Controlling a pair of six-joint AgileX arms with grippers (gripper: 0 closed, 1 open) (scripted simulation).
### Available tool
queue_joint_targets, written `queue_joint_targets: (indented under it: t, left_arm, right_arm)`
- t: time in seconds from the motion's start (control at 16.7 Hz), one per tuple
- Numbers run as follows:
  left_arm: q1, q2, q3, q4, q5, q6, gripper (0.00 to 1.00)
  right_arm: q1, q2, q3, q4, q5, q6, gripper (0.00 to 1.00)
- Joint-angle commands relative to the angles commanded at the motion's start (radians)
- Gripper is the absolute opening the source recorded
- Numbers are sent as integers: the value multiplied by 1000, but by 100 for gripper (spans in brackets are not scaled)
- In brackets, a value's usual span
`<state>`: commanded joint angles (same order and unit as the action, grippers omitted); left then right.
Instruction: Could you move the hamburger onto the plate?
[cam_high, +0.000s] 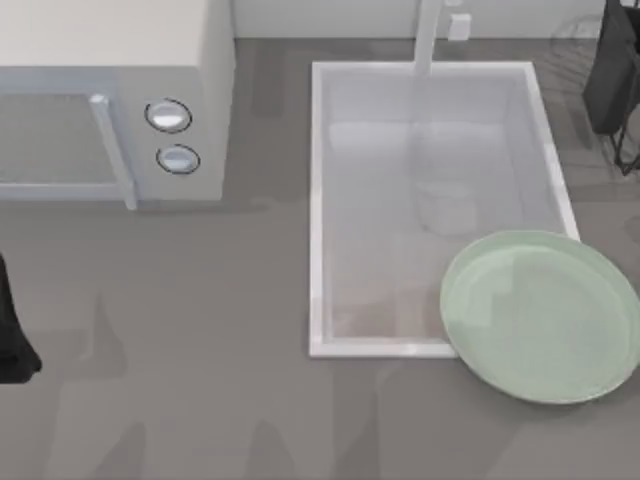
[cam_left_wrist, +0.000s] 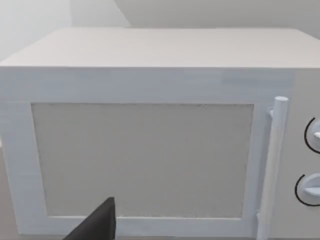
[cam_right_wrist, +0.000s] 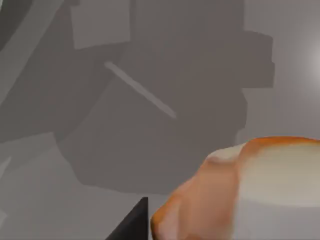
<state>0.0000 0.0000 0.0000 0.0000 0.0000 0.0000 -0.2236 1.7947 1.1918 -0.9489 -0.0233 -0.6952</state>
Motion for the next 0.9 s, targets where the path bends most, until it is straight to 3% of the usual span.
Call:
queue_joint_targets:
  t: [0.24,0.66,0.9]
  left_arm:
    - [0,0,0,0,0,0,100]
    - [0,0,0,0,0,0,100]
    - [0,0,0,0,0,0,100]
  right_arm:
    - [0,-61,94,-151,0,-1,0]
    - [4,-65,103,-163,-1,11,0]
    - [38,-36,127,-174,2,153,0]
